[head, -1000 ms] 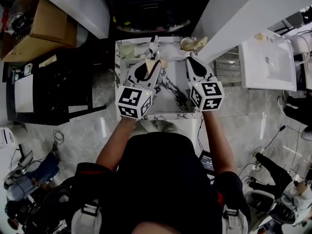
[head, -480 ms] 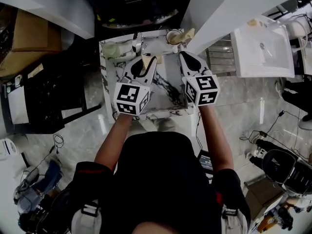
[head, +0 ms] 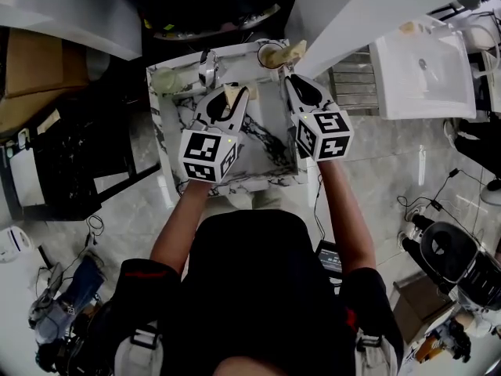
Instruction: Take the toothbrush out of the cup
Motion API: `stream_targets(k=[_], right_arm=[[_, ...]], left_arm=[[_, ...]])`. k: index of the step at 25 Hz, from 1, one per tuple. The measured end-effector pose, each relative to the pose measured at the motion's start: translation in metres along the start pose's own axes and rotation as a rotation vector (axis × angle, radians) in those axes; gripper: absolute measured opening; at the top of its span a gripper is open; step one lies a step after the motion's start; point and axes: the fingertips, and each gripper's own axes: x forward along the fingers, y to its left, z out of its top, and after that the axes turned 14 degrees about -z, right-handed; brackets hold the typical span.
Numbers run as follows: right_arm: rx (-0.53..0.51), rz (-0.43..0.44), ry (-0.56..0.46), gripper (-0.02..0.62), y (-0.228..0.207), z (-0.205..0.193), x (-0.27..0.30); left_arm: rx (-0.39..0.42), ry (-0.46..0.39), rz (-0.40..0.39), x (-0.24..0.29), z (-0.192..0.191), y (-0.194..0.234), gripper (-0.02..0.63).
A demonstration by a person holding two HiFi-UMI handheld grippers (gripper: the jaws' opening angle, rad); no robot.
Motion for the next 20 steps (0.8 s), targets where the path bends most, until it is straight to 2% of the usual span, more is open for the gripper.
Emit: stream_targets(k=[10,14,20], right_arm=[[0.048,-0.018,0.048,0.04,-0.017,-0.008,0.024],[0.059,-0.011,0.073,0.092,-0.022,-0.014,0.031],[0.06,-0.012,0.091,0.11,-0.022,-0.017,0.043]], left_arm=[[-0.047,0.022,0.02,0.012,-0.011,0.012,0.083],[-0.056,0.028,0.026,0.016,-0.014,0.013,0.083],[-0.067,0.034,0.036,0.014,-0.018,0.015,0.083]])
